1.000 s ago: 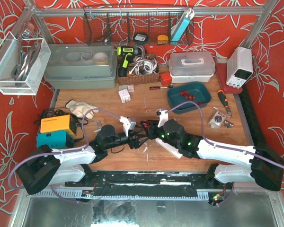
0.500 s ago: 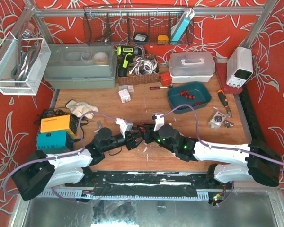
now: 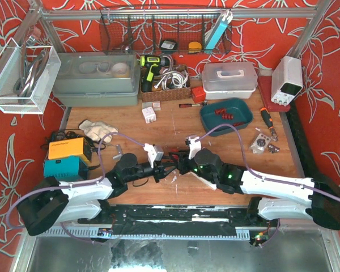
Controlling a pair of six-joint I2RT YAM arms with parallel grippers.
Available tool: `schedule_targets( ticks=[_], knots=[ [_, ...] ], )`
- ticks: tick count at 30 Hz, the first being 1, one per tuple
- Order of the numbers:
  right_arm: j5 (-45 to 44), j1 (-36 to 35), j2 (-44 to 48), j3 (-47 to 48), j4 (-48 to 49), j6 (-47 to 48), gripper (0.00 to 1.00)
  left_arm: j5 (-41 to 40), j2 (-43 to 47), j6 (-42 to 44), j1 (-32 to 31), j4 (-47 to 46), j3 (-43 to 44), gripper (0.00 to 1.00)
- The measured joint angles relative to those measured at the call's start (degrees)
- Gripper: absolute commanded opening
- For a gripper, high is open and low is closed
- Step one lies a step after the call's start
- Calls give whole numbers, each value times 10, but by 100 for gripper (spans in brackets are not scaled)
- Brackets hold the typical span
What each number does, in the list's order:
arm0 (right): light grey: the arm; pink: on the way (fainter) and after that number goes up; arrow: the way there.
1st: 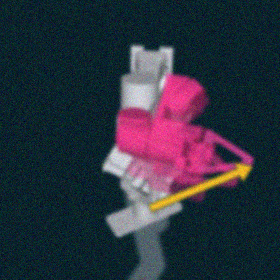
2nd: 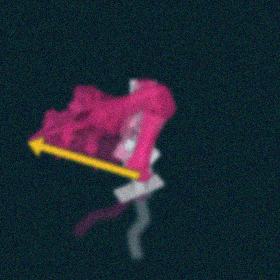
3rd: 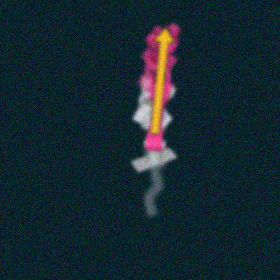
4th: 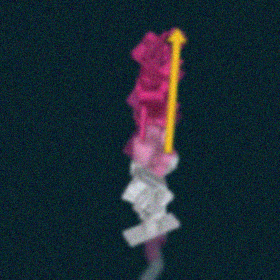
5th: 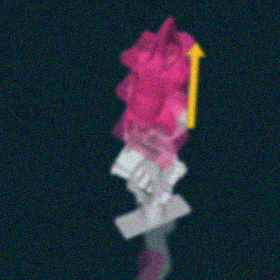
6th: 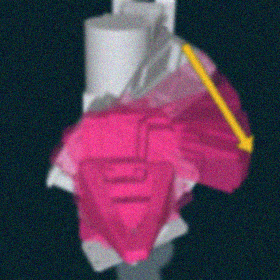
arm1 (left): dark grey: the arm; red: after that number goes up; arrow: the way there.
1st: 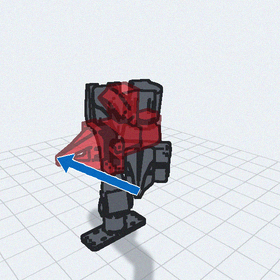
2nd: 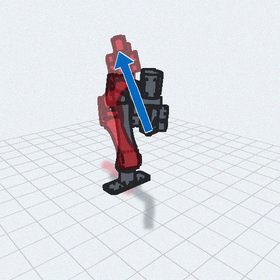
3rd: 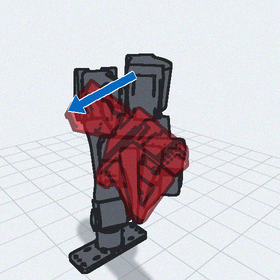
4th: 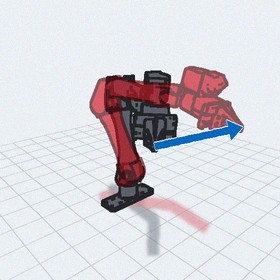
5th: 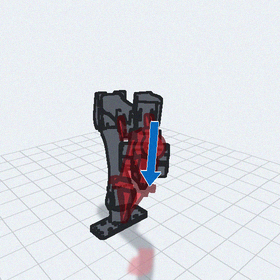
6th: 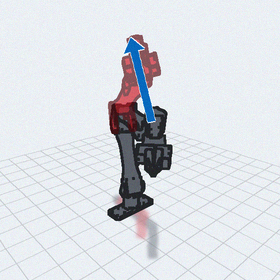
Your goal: Install the large spring
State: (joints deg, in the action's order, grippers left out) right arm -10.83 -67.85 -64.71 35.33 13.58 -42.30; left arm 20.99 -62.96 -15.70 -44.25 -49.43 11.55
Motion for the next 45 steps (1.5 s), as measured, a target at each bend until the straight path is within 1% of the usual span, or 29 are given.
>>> schedule_targets(
  ticks=[7,11,15,18,19,20,22,24,26,28,30,33,37,41,45],
  knots=[
    [35,12,39,2,-50,26,0,1,-19,63,-15,-33,0,7],
    [66,20,54,2,-67,33,0,-10,-10,103,-23,-44,-12,4],
    [95,27,72,2,-76,47,0,-15,4,132,-27,-47,-16,5],
    [108,29,85,-3,-76,57,0,-12,4,144,-28,-54,-16,16],
    [110,30,88,-6,-75,58,0,-10,4,147,-28,-54,-16,24],
    [111,30,91,-10,-72,60,0,-8,4,148,-28,-54,-16,33],
    [110,30,97,-20,-62,60,0,-3,3,149,-28,-53,-16,57],
    [104,30,104,-30,-49,65,0,-11,3,147,-26,-51,-17,74],
    [88,30,110,-44,-38,75,0,-28,3,139,-18,-45,-20,87],
    [62,30,110,-56,-25,90,0,-39,3,138,-15,-37,-20,94],
    [28,30,112,-69,-12,107,0,-48,3,135,-13,-32,-20,100],
    [-30,31,123,-86,5,141,0,-62,3,127,-13,-24,-20,100],
    [-103,37,141,-110,18,187,0,-106,2,102,-13,-2,-17,100],
    [-143,73,155,-137,25,211,0,-165,-9,59,-9,28,-2,100],
    [-152,133,158,-171,33,221,0,-210,-17,26,1,58,13,100]
  ],
)
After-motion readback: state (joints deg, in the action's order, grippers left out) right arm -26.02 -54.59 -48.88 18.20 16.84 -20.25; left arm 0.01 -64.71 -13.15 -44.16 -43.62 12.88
